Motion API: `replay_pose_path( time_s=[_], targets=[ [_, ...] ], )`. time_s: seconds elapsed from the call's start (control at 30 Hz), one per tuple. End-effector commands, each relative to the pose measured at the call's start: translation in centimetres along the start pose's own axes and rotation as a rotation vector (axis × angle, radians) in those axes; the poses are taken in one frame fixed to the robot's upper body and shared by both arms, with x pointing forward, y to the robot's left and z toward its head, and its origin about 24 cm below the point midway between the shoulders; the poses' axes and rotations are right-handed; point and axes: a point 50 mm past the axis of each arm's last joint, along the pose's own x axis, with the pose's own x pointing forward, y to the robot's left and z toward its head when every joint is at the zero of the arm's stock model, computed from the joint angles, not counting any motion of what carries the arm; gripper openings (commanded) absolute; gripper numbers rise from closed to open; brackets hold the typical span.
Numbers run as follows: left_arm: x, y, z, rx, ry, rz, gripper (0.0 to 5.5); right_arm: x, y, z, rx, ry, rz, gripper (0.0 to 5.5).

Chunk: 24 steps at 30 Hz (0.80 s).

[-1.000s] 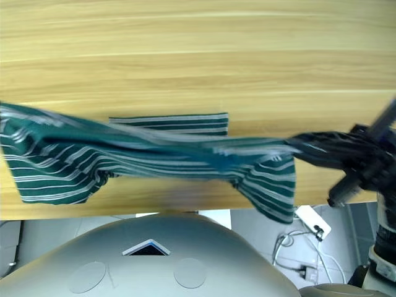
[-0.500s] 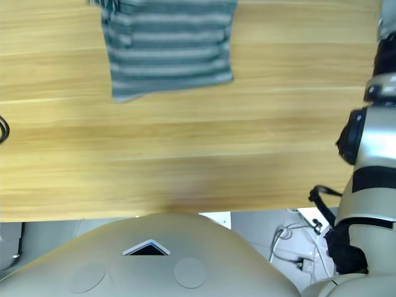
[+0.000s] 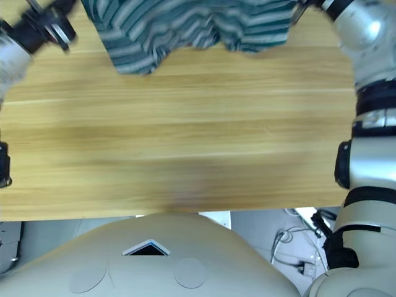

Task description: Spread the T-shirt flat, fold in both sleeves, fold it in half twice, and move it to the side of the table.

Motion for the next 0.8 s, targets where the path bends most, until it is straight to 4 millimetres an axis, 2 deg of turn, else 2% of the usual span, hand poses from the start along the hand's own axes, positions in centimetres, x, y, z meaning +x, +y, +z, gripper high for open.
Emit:
replay_pose_path(
  time_s=[0.03, 0.1, 0.23, 0.33, 0.43, 0.57, 0.67, 0.7, 0.8],
  targets=[
    [-0.5, -6.8, 2.7, -0.061, -0.127, -0.276, 0.01, -2.6, 5.0, 1.3, 0.088, -0.105, 0.288, 0.00],
    [-0.7, -6.6, 3.8, -0.073, -0.198, -0.280, 0.01, -4.5, 6.8, 1.5, 0.132, -0.120, 0.398, 0.00],
    [-2.2, -4.2, 4.8, -0.095, -0.292, -0.223, 0.01, -7.1, 8.8, 1.5, 0.189, -0.126, 0.515, 0.00],
    [-4.0, -2.5, 5.4, -0.094, -0.347, -0.203, 0.01, -8.4, 9.9, 1.6, 0.220, -0.122, 0.578, 0.00],
    [-5.8, -2.4, 6.4, -0.084, -0.382, -0.256, 0.01, -9.3, 10.8, 1.8, 0.249, -0.120, 0.633, 0.00],
    [-7.1, -4.7, 7.6, -0.004, -0.353, -0.430, 0.01, -10.7, 13.5, 3.6, 0.261, -0.171, 0.802, 0.00],
    [-8.3, -6.8, 10.0, -0.016, -0.449, -0.551, 0.01, -11.6, 14.2, 5.1, 0.274, -0.233, 0.863, 0.00],
    [-8.4, -7.3, 10.5, -0.030, -0.470, -0.576, 0.00, -11.8, 14.3, 5.7, 0.284, -0.260, 0.869, 0.28],
    [-7.9, -9.0, 10.4, -0.033, -0.439, -0.649, 0.00, -12.3, 14.1, 7.0, 0.303, -0.325, 0.872, 0.77]
  ],
)
